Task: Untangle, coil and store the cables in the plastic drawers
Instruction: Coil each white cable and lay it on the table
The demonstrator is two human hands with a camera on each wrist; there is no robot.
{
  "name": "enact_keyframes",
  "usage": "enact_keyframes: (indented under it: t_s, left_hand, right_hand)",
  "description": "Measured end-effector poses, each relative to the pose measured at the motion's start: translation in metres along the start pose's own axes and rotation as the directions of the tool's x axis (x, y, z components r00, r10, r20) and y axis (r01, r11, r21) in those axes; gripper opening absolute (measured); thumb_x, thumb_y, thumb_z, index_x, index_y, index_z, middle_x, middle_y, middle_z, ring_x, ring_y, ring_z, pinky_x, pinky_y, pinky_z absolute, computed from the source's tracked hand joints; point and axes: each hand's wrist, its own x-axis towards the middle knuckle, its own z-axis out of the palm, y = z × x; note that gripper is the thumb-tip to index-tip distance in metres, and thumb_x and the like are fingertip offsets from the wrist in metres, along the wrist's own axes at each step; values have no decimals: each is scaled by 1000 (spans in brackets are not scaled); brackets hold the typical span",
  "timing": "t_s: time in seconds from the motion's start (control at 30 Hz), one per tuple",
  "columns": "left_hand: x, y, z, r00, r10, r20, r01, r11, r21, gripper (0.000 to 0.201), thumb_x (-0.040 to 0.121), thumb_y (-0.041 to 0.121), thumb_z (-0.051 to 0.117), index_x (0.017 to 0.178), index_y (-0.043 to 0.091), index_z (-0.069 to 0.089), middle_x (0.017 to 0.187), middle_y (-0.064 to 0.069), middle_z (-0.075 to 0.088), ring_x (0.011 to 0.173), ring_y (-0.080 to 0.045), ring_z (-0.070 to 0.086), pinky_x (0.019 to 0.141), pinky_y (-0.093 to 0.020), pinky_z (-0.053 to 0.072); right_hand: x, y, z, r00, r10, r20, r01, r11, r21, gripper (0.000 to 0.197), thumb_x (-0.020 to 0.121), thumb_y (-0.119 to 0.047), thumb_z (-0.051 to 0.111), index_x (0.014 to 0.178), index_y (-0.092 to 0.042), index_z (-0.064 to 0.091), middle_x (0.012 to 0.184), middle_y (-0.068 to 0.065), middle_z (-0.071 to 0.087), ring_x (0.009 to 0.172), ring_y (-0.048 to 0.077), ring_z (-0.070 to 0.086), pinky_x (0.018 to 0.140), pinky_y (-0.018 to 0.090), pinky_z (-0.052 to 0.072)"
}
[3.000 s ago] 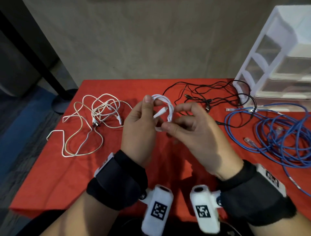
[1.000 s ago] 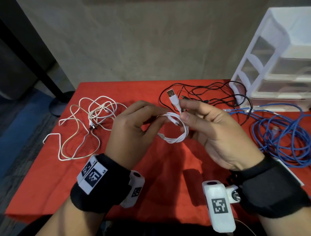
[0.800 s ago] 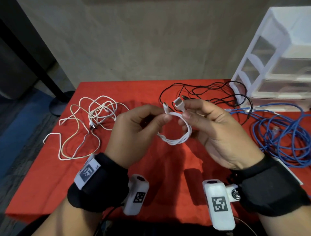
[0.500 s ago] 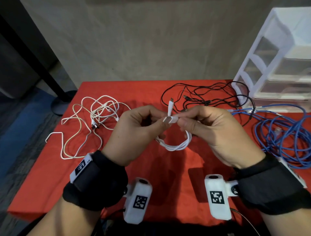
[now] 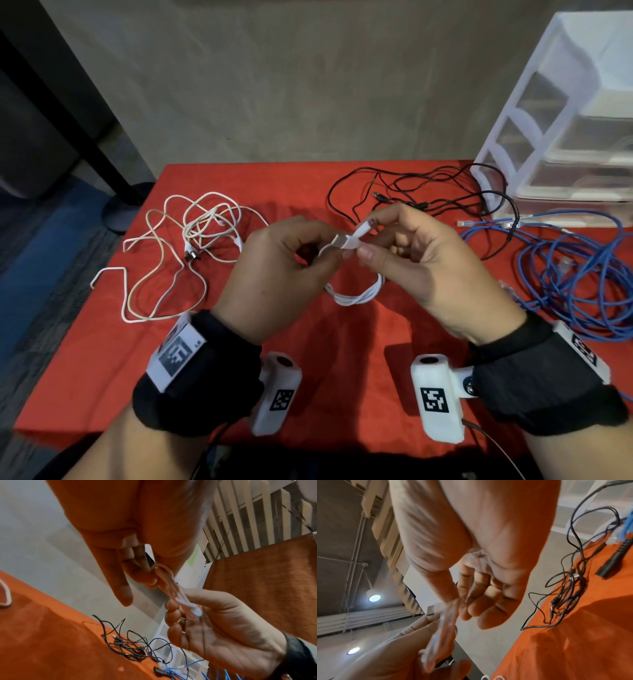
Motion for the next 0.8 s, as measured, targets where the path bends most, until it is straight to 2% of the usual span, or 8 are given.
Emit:
enact_keyframes:
  t_s: [0.1, 0.23, 0.37, 0.43, 0.53, 0.63, 0.7, 0.8]
  left_hand:
    - [-3, 6, -2, 997, -16, 76, 24, 994, -103, 11, 88, 16, 79, 97, 20, 75, 86, 7, 70, 79, -8, 65, 64, -19, 50]
    - [-2, 13, -2, 995, -61, 83, 80, 965, -251, 11, 90, 23, 75, 95, 14, 74, 84, 6, 74, 78, -8, 69, 68, -20, 51]
    - [1, 5, 0, 995, -84, 46, 92, 963, -254, 13, 100, 19, 64, 94, 13, 74, 81, 1, 74, 78, -22, 71, 74, -45, 59]
    - [0, 2, -2, 992, -100, 77, 118, 953, -281, 14, 99, 20, 64, 97, 12, 75, 86, -5, 75, 80, -30, 71, 76, -51, 59]
    - [1, 0, -11, 984, -98, 147, 138, 945, -295, 19, 97, 23, 64, 101, 9, 76, 90, -6, 76, 80, -26, 73, 74, -38, 61]
    - [2, -3, -19, 975, -63, 215, 121, 956, -267, 18, 99, 19, 61, 102, 7, 74, 92, -5, 76, 82, -22, 73, 74, -27, 56]
    - [1, -4, -19, 972, -68, 226, 131, 952, -277, 18, 99, 20, 60, 103, 8, 72, 92, -5, 76, 86, -19, 74, 76, -28, 57]
    - [0, -3, -15, 968, -56, 244, 135, 938, -320, 19, 100, 21, 61, 114, 11, 65, 96, -9, 75, 89, -26, 74, 80, -39, 60]
  right_hand:
    - [0, 2, 1, 1000, 7, -27, -8, 998, -59, 24, 94, -11, 70, 116, -21, 68, 82, 21, 64, 70, 32, 52, 69, 41, 39]
    - [1, -2, 4, 999, -7, -44, 5, 998, -59, 22, 89, -21, 71, 110, -28, 71, 89, 26, 62, 72, 31, 56, 69, 47, 43]
    - [-1, -2, 3, 1000, 7, 21, -7, 1000, -11, 29, 93, -6, 70, 117, -22, 70, 80, 5, 59, 73, 19, 53, 69, 28, 41]
    - [0, -2, 0, 999, 17, 36, -17, 1000, -6, 30, 93, -4, 70, 117, -22, 69, 82, 3, 62, 77, 14, 56, 72, 23, 44]
    - [1, -4, -4, 998, 15, 55, -12, 999, -53, 27, 92, -6, 72, 112, -24, 70, 84, 7, 66, 79, 17, 58, 75, 28, 45]
    - [0, -8, -4, 996, 27, 90, -23, 999, -48, 26, 90, -6, 72, 111, -21, 70, 85, 0, 67, 79, 15, 58, 75, 24, 45]
    - [0, -7, -4, 994, 27, 109, -24, 999, -28, 29, 91, -5, 71, 114, -23, 69, 89, 2, 66, 82, 13, 59, 76, 21, 46]
    - [1, -6, -2, 988, 11, 151, -10, 1000, -4, 42, 90, -13, 72, 128, -27, 65, 105, 17, 64, 91, 17, 64, 85, 26, 50]
